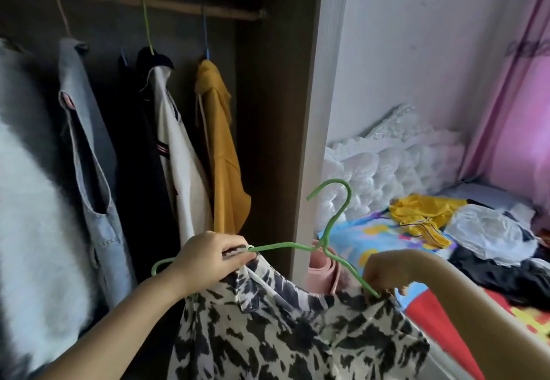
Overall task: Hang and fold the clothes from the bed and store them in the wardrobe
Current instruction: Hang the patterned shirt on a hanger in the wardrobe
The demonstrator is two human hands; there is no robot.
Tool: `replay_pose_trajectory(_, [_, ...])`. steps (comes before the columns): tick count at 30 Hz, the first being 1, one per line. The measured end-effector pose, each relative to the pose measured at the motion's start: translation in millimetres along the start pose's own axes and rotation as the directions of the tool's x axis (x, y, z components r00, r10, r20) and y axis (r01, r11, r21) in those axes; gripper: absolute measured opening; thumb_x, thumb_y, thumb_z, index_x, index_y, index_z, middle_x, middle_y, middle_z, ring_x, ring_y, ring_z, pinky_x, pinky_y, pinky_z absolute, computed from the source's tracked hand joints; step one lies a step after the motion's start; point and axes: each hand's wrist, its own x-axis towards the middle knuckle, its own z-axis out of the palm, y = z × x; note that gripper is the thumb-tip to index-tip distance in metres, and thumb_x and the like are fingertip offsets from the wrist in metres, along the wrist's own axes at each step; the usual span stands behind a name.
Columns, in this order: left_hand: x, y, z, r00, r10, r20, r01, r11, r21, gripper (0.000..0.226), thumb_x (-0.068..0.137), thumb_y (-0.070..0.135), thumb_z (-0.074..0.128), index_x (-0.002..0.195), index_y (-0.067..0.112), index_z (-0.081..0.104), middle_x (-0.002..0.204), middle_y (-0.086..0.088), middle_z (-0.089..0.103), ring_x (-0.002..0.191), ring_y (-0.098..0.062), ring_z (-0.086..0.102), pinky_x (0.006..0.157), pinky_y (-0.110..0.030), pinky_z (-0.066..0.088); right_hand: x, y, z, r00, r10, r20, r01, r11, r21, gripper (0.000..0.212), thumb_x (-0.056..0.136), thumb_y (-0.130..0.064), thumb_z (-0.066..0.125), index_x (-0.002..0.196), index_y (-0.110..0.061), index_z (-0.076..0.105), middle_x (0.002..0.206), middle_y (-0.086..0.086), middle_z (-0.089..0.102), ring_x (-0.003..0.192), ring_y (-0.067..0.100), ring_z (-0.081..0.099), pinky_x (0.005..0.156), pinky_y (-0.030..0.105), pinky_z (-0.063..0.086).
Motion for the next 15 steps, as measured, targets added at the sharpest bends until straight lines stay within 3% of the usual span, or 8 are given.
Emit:
replay_pose_trajectory(2, [-3, -9, -2, 0.999, -0.053, 0.012, 0.052, 0.994, 0.094, 0.035, 0.087, 0.063, 0.047, 0.072, 0.034, 0.059, 0.062, 0.009, 0.055, 0.060, -0.006, 0.054, 0.049, -0.017, 0.032, -1, 8, -5, 0.951, 0.076, -0.301, -0.044, 0.993, 0.114, 0.023, 0.092, -0.019, 0.050, 0.071, -0.017, 0.059, 0.069, 0.005, 0.058, 0.046, 0.011, 0.050, 0.043, 0.017, 0.041])
replay_pose_trajectory(4, [-7, -17, -1, 0.991, -0.112, -0.070, 0.125, 0.966, 0.227, 0.030, 0.093, 0.052, 0.051, 0.073, 0.030, 0.057, 0.056, 0.007, 0.052, 0.056, -0.006, 0.052, 0.045, -0.017, 0.029, 0, 3, -7, 0.782, 0.181, -0.597, -0.043, 0.970, 0.237, 0.019, 0.095, -0.020, 0.051, 0.079, -0.014, 0.061, 0.071, 0.005, 0.061, 0.051, 0.016, 0.052, 0.049, 0.024, 0.043])
replay_pose_trajectory(6, [-7, -18, 4, 0.969, -0.114, -0.217, 0.177, 0.938, 0.298, 0.028, 0.094, 0.043, 0.055, 0.072, 0.026, 0.057, 0.050, 0.010, 0.046, 0.047, -0.003, 0.046, 0.042, -0.016, 0.025, 0, -21, 4, 0.608, 0.213, -0.765, 0.043, 0.953, 0.300, 0.015, 0.095, -0.016, 0.051, 0.098, -0.017, 0.066, 0.077, 0.006, 0.067, 0.058, 0.017, 0.053, 0.055, 0.026, 0.041])
replay_pose_trajectory(7, [-8, -17, 5, 0.954, -0.107, -0.279, 0.192, 0.934, 0.301, 0.028, 0.093, 0.041, 0.057, 0.072, 0.023, 0.059, 0.048, 0.012, 0.043, 0.044, -0.001, 0.043, 0.040, -0.015, 0.024, 1, -41, 16, 0.576, 0.165, -0.801, 0.121, 0.951, 0.284, 0.021, 0.096, -0.014, 0.050, 0.110, -0.020, 0.064, 0.076, 0.002, 0.067, 0.057, 0.014, 0.053, 0.054, 0.023, 0.041])
replay_pose_trajectory(10, [-7, -15, -2, 0.925, 0.012, -0.381, 0.090, 0.965, 0.247, 0.030, 0.092, 0.041, 0.060, 0.071, 0.019, 0.061, 0.048, 0.022, 0.036, 0.041, 0.006, 0.040, 0.039, -0.009, 0.027, -11, -95, 51, 0.705, -0.173, -0.688, 0.416, 0.887, 0.203, 0.049, 0.098, -0.023, 0.052, 0.145, -0.031, 0.038, 0.082, -0.017, 0.062, 0.067, -0.004, 0.059, 0.063, 0.011, 0.048])
replay_pose_trajectory(12, [-8, -20, -10, 0.905, 0.085, -0.416, -0.006, 0.982, 0.189, 0.042, 0.093, 0.054, 0.048, 0.071, 0.021, 0.060, 0.051, 0.022, 0.042, 0.044, 0.005, 0.045, 0.042, -0.009, 0.033, -32, -98, 45, 0.674, -0.313, -0.669, 0.544, 0.823, 0.163, 0.048, 0.095, -0.031, 0.056, 0.137, -0.050, 0.041, 0.092, -0.029, 0.065, 0.083, -0.010, 0.063, 0.079, 0.011, 0.053])
replay_pose_trajectory(14, [-7, -28, -20, 0.890, 0.091, -0.448, -0.039, 0.991, 0.125, 0.056, 0.093, 0.065, 0.038, 0.069, 0.019, 0.062, 0.051, 0.015, 0.051, 0.046, -0.001, 0.050, 0.045, -0.018, 0.039, -52, -77, 21, 0.417, -0.245, -0.875, 0.582, 0.812, 0.050, 0.035, 0.091, -0.037, 0.059, 0.113, -0.064, 0.054, 0.092, -0.035, 0.065, 0.082, -0.011, 0.063, 0.069, 0.011, 0.053])
replay_pose_trajectory(15, [-5, -32, -26, 0.881, 0.085, -0.466, -0.043, 0.994, 0.101, 0.061, 0.092, 0.066, 0.038, 0.069, 0.015, 0.063, 0.051, 0.012, 0.053, 0.047, -0.003, 0.052, 0.047, -0.022, 0.040, -62, -67, 6, 0.287, -0.227, -0.931, 0.533, 0.845, -0.042, 0.032, 0.091, -0.043, 0.059, 0.116, -0.062, 0.053, 0.097, -0.033, 0.063, 0.084, -0.010, 0.061, 0.067, 0.008, 0.049])
